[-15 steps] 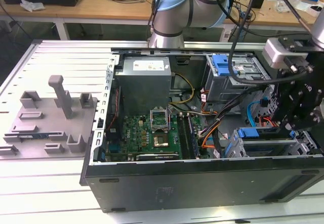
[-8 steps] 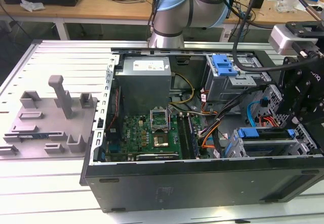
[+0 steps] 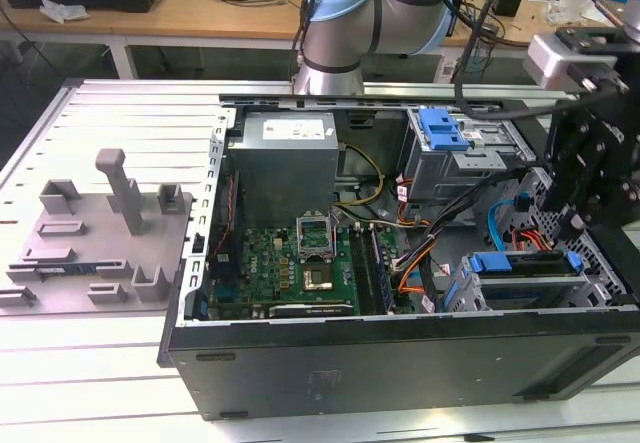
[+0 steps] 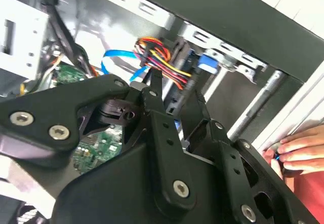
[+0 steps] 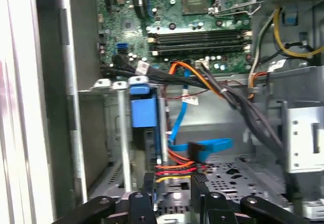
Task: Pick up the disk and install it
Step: 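Insert the second disk wire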
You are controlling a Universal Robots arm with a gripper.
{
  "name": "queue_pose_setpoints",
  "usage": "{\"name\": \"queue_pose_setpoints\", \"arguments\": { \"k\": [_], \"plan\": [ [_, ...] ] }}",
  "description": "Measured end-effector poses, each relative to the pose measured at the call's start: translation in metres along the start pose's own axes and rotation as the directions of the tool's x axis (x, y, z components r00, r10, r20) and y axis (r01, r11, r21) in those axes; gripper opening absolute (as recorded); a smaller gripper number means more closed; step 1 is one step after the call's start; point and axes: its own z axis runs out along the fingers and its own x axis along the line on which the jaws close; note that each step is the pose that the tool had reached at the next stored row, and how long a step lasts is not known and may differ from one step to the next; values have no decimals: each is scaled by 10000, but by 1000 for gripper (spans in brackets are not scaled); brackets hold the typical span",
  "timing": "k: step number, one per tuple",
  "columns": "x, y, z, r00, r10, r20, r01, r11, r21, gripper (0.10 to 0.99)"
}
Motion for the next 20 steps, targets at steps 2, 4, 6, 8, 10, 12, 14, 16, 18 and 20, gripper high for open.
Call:
{"name": "queue_pose_setpoints", "arguments": {
  "k": [2, 4, 6, 8, 10, 12, 14, 16, 18, 20],
  "plan": [
    [-151, 10, -34, 9991, -16, -427, 15, 10000, -29, 424],
    [-299, 21, -66, 9924, -70, -1230, 39, 9997, -251, 424],
    [-373, 26, -73, 9880, -99, -1542, 45, 9994, -356, 424],
    [-448, 32, -77, 9842, -110, -1769, 44, 9993, -377, 424],
    [-475, 65, -80, 9793, -112, -2022, 41, 9994, -356, 424],
    [-471, 141, -77, 9737, -93, -2276, 18, 9995, -331, 424],
    [-474, 176, -69, 9676, -84, -2524, 5, 9995, -312, 424],
    [-479, 189, -55, 9646, -74, -2637, -6, 9995, -304, 424],
    [-504, 197, -36, 9630, -62, -2695, -19, 9995, -300, 424],
    [-519, 200, -27, 9624, -51, -2717, -31, 9996, -298, 424]
  ]
}}
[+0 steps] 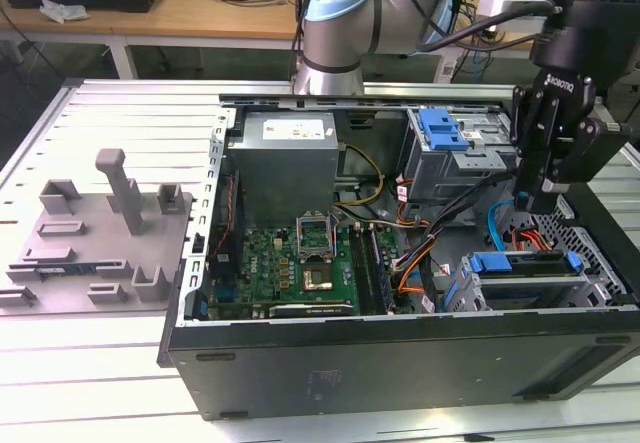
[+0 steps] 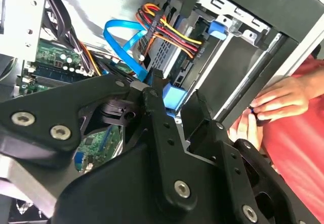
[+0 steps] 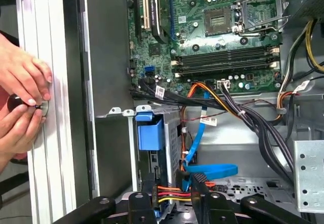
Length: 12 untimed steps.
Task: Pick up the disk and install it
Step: 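Insert the second disk wire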
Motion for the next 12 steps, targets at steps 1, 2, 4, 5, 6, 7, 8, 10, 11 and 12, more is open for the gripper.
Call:
{"name": "queue_pose_setpoints", "arguments": {
  "k": [1, 2, 4, 5, 6, 7, 8, 10, 11, 12],
  "plan": [
    [-7, 2, 1, 10000, 10, -17, -10, 10000, -2, 424],
    [-12, 2, 1, 10000, 16, -26, -16, 10000, -4, 424],
    [-23, 4, 2, 10000, 30, -41, -30, 10000, -7, 404],
    [-30, 5, 4, 10000, 39, -50, -39, 10000, -9, 333],
    [-33, 5, 5, 10000, 42, -54, -42, 10000, -10, 333],
    [-36, 4, 7, 10000, 43, -58, -43, 10000, -9, 333],
    [-41, 5, 8, 10000, 44, -62, -44, 10000, -9, 333],
    [-80, 8, 4, 9999, 47, -149, -47, 10000, -6, 333],
    [-111, 10, -3, 9996, 48, -277, -48, 10000, 2, 333],
    [-135, 12, -8, 9993, 50, -364, -50, 10000, 7, 333]
  ]
}}
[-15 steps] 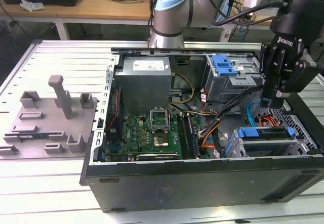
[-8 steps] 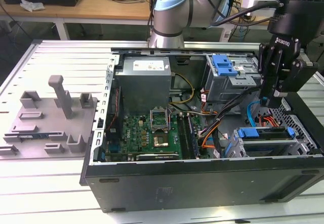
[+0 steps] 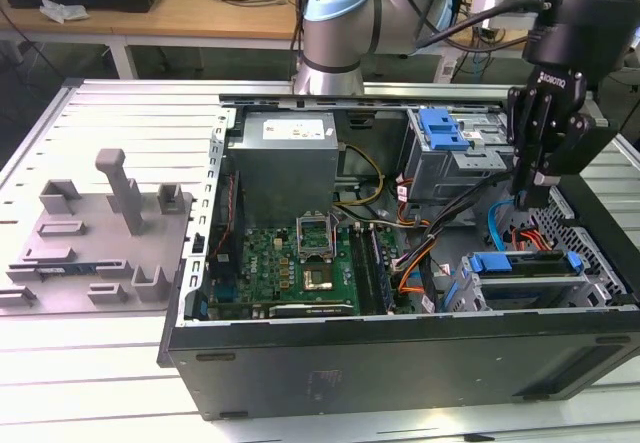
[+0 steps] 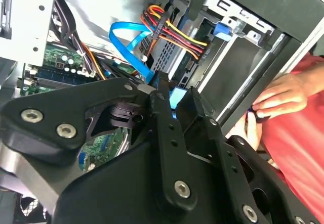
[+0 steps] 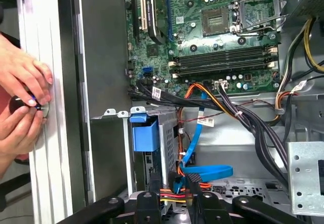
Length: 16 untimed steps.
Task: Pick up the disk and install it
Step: 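Insert the second disk wire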
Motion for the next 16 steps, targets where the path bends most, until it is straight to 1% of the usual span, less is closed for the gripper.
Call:
{"name": "queue_pose_setpoints", "arguments": {
  "k": [1, 2, 6, 7, 8, 10, 12, 14, 16],
  "plan": [
    [-26, 2, -7, 9999, 2, -104, -2, 10000, 8, 333],
    [-36, 3, -7, 9998, 4, -178, -4, 10000, 14, 333],
    [-41, 3, 6, 9998, 8, -218, -8, 10000, 16, 333],
    [-43, 3, 12, 9997, 10, -239, -10, 10000, 14, 333],
    [-47, 3, 20, 9996, 13, -295, -13, 10000, 14, 333],
    [-52, 4, 25, 9994, 24, -332, -23, 10000, 11, 333],
    [-81, 6, 20, 9992, 68, -406, -68, 10000, 0, 333],
    [-93, 7, 18, 9990, 118, -442, -118, 9999, -14, 333],
    [-104, 7, 19, 9984, 235, -518, -238, 9997, -51, 333]
  ]
}}
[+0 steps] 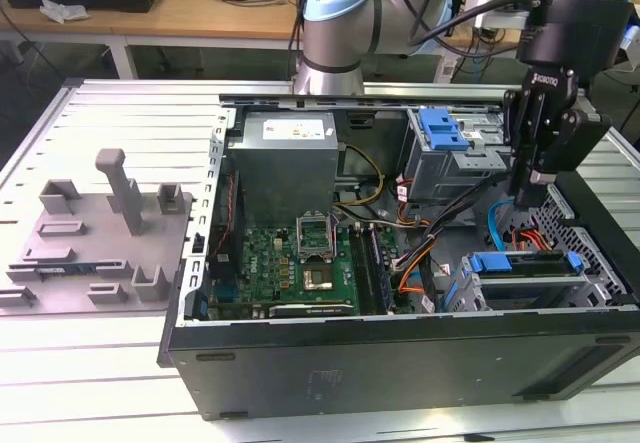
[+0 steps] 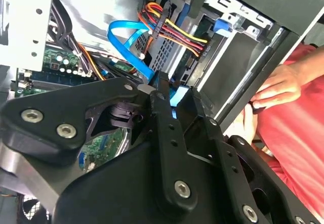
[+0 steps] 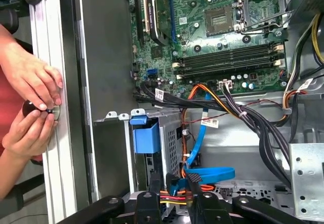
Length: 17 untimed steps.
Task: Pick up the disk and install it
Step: 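Insert the second disk wire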
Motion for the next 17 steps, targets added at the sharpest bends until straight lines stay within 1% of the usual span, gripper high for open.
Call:
{"name": "queue_pose_setpoints", "arguments": {
  "k": [1, 2, 4, 5, 7, 11, 12, 13, 15, 17],
  "plan": [
    [-4, -1, 1, 10000, 64, -59, -64, 10000, -20, 333],
    [-9, -4, 1, 9998, 106, -148, -106, 9999, -28, 333],
    [-20, -12, 1, 9996, 133, -246, -134, 9999, -27, 333],
    [-28, -16, 0, 9994, 147, -320, -147, 9999, -23, 333],
    [-44, -15, -2, 9990, 185, -402, -186, 9998, -28, 333],
    [-84, -12, 5, 9982, 375, -459, -380, 9992, -104, 333],
    [-86, -14, 6, 9982, 391, -465, -397, 9992, -109, 322],
    [-88, -15, 8, 9981, 401, -467, -406, 9991, -113, 247],
    [-90, -20, 11, 9981, 402, -471, -408, 9991, -114, 247],
    [-93, -37, 15, 9979, 415, -495, -421, 9990, -117, 247]
  ]
}}
